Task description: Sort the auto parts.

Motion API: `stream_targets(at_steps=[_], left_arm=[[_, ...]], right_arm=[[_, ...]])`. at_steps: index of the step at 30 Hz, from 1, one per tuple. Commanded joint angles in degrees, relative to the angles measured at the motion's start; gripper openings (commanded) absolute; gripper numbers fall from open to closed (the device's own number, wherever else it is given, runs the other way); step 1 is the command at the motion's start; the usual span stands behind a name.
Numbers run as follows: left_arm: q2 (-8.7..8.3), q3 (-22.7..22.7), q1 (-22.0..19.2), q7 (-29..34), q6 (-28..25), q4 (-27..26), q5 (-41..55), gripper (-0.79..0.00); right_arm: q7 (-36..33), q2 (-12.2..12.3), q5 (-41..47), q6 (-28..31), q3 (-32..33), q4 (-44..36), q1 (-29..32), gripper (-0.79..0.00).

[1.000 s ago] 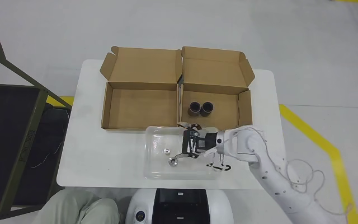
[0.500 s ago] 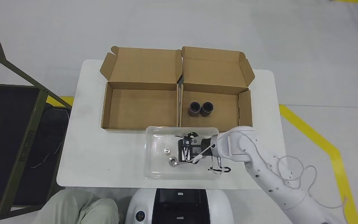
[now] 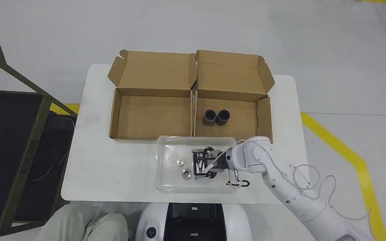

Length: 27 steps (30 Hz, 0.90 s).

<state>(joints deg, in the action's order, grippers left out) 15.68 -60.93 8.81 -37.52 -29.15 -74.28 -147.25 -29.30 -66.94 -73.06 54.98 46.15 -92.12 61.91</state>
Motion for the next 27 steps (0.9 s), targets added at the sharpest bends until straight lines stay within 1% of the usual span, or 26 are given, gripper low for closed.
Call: stream_targets(at_steps=[1, 6, 9, 12, 27], left_arm=[[0.00, 0.0, 0.0, 0.0, 0.0, 0.0, 0.0, 0.000], [0.00, 0.0, 0.0, 0.0, 0.0, 0.0, 0.0, 0.000], [0.00, 0.0, 0.0, 0.0, 0.0, 0.0, 0.0, 0.000], [0.00, 0.0, 0.0, 0.0, 0.0, 0.0, 0.0, 0.000], [0.00, 0.0, 0.0, 0.0, 0.0, 0.0, 0.0, 0.000]], right_arm=[[0.0, 0.0, 0.1, 0.1, -0.2, 0.4, -0.1, -0.188], [0.2, 0.1, 0.3, 1.2, -0.8, 0.8, -0.4, -0.197], [0.4, 0.1, 0.2, 1.3, -1.2, 0.9, -0.5, -0.234], [0.6, 0.0, 0.2, 1.6, -1.9, 1.3, -0.8, -0.305], [2.6, -1.2, -0.1, 1.9, -6.5, 4.9, -3.5, -0.323]])
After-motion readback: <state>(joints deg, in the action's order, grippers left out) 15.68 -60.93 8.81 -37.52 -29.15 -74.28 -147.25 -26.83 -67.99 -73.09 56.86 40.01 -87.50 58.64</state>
